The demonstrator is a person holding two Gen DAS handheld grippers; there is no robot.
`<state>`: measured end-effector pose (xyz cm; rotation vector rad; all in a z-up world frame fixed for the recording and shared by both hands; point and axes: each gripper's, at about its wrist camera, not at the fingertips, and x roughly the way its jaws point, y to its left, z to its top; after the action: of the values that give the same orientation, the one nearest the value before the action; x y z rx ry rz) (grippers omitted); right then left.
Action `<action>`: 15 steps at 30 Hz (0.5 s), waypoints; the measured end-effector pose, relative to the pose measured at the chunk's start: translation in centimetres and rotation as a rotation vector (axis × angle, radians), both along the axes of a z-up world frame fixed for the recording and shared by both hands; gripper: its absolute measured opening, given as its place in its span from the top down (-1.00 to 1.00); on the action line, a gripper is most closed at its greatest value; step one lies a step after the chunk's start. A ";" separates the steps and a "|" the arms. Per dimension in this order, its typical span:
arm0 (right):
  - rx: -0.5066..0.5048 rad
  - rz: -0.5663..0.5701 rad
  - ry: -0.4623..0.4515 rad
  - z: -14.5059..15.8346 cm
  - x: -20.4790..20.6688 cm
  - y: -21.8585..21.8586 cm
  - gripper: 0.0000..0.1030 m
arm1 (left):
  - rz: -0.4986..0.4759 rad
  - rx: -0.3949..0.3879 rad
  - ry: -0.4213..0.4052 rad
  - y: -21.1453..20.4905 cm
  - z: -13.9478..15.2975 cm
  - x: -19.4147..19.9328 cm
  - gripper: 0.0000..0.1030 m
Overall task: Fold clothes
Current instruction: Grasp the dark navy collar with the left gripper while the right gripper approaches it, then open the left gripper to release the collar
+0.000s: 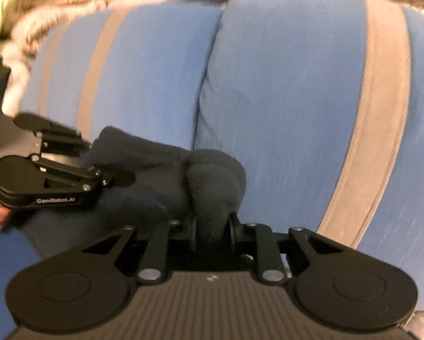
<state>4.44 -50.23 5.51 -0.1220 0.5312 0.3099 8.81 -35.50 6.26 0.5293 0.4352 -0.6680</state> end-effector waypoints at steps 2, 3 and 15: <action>-0.026 -0.008 0.027 -1.1 0.4 0.5 0.60 | -0.003 0.059 -0.027 -0.7 -1.6 -0.1 0.61; -0.039 -0.012 0.040 -1.6 0.7 0.8 0.60 | 0.003 0.074 -0.028 -0.9 -2.2 -0.1 0.55; -0.087 -0.068 0.150 -0.8 0.8 -1.0 -0.69 | 0.011 0.055 0.005 2.7 1.2 -0.8 -0.53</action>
<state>5.28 -51.19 4.75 -0.1652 0.6960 0.2306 8.01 -32.84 7.46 0.5772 0.4618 -0.6482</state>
